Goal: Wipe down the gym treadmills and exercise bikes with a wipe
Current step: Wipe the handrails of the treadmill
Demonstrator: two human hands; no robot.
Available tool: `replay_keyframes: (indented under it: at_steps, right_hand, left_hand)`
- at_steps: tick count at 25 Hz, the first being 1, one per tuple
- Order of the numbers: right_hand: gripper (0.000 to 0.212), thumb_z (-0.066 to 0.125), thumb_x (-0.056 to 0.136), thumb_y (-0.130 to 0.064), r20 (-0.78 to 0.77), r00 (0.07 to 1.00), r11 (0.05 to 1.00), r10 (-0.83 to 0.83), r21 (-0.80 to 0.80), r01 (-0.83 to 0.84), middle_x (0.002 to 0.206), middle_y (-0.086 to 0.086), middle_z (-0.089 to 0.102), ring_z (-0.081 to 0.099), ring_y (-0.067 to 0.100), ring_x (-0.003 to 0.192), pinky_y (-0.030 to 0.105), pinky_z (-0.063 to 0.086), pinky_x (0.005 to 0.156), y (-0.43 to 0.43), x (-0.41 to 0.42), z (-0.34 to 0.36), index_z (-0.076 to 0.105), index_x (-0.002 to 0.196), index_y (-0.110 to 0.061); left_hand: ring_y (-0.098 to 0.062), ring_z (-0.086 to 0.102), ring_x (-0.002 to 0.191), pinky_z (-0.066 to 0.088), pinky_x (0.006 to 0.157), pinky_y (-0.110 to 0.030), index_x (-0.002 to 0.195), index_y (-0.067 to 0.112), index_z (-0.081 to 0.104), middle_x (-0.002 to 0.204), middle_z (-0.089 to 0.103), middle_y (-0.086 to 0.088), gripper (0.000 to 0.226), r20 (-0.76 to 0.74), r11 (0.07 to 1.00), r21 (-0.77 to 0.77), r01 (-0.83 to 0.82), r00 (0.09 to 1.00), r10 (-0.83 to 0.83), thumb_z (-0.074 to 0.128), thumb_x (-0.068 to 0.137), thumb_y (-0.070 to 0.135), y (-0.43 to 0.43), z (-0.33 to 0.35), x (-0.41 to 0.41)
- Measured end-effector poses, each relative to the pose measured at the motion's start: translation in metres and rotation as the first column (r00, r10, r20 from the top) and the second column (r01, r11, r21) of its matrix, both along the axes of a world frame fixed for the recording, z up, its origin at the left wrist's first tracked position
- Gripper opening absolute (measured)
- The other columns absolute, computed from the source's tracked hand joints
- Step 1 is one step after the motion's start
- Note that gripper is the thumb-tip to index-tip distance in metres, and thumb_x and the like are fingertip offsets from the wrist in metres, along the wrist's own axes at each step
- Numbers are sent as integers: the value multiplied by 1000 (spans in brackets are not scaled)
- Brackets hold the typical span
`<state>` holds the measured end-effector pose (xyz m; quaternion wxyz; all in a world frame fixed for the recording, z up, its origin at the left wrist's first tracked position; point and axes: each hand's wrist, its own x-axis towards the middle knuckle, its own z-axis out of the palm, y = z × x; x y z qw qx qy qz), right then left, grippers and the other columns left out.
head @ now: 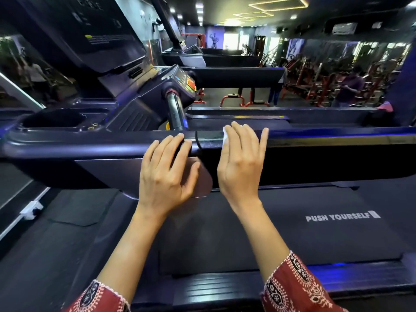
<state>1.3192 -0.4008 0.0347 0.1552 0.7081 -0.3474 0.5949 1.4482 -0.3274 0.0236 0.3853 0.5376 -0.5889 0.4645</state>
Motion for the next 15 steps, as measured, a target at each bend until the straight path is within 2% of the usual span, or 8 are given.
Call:
replay_keyframes:
  at_steps: [4, 7, 8, 9, 10, 11, 13, 15]
  right_hand:
    - [41, 44, 96, -8, -226, 971, 975, 82, -186, -126, 141, 18, 48, 40, 33, 135, 51, 20, 115, 0, -1, -30, 49, 135, 0]
    - [50, 39, 96, -6, -7, 999, 993, 52, -105, -52, 155, 11, 24, 18, 29, 145, 51, 15, 117, -8, -18, -45, 31, 145, -1]
    - [55, 39, 95, -4, -33, 998, 991, 56, -118, -59, 159, 7, 13, 13, 28, 146, 50, 13, 118, -9, -20, -52, 25, 148, -3]
    - [60, 39, 95, -4, -137, 988, 981, 68, -174, -91, 160, 4, 6, 11, 28, 147, 48, 12, 119, -11, -23, -61, 19, 151, -7]
    - [62, 38, 96, -5, -237, 971, 969, 43, -226, -98, 161, 1, 3, 10, 26, 147, 46, 11, 119, -13, -26, -71, 14, 153, -10]
    - [60, 35, 99, -9, -253, 967, 968, 25, -236, -86, 161, 0, 1, 9, 24, 148, 46, 9, 119, -16, -30, -78, 10, 153, -12]
    - [55, 26, 104, -17, -56, 998, 994, 28, -104, -34, 161, -2, -5, 3, 22, 148, 45, 6, 120, -18, -38, -83, 4, 154, -15]
    - [54, 24, 105, -19, -17, 1000, 998, 12, -58, -13, 161, -1, -7, 1, 21, 148, 44, 5, 120, -17, -43, -86, 1, 153, -14]
  left_hand:
    - [-30, 49, 119, 33, 106, -41, 118, 0, 63, 124, 60, -20, 37, 4, 999, 14, 43, 999, -44, 59, 88, 21, 3, -6, 4]
    - [-30, 48, 121, 33, 107, -41, 119, -2, 63, 126, 59, -20, 38, 1, 999, 11, 51, 999, -51, 61, 86, 18, 4, -10, -1]
    - [-30, 48, 122, 33, 108, -41, 119, -2, 63, 127, 58, -21, 38, 11, 998, 13, 65, 998, -65, 62, 86, 16, 3, -11, -4]
    - [-30, 47, 123, 33, 108, -41, 119, -2, 63, 127, 58, -21, 38, 23, 996, 15, 83, 996, -83, 63, 85, 15, 1, -12, -7]
    - [-30, 47, 123, 32, 108, -41, 119, -2, 63, 127, 58, -22, 38, 34, 995, 16, 100, 994, -100, 63, 85, 14, -1, -13, -11]
    - [-31, 47, 123, 32, 108, -41, 118, -2, 63, 127, 58, -22, 37, 43, 993, 17, 114, 993, -114, 63, 85, 13, -3, -14, -15]
    - [-33, 46, 124, 32, 109, -42, 119, -2, 63, 127, 57, -23, 37, 56, 992, 25, 127, 990, -128, 64, 84, 12, -9, -17, -27]
    - [-33, 44, 126, 29, 112, -42, 120, -1, 62, 129, 55, -24, 38, 72, 991, 40, 124, 989, -127, 63, 85, 12, -14, -21, -38]
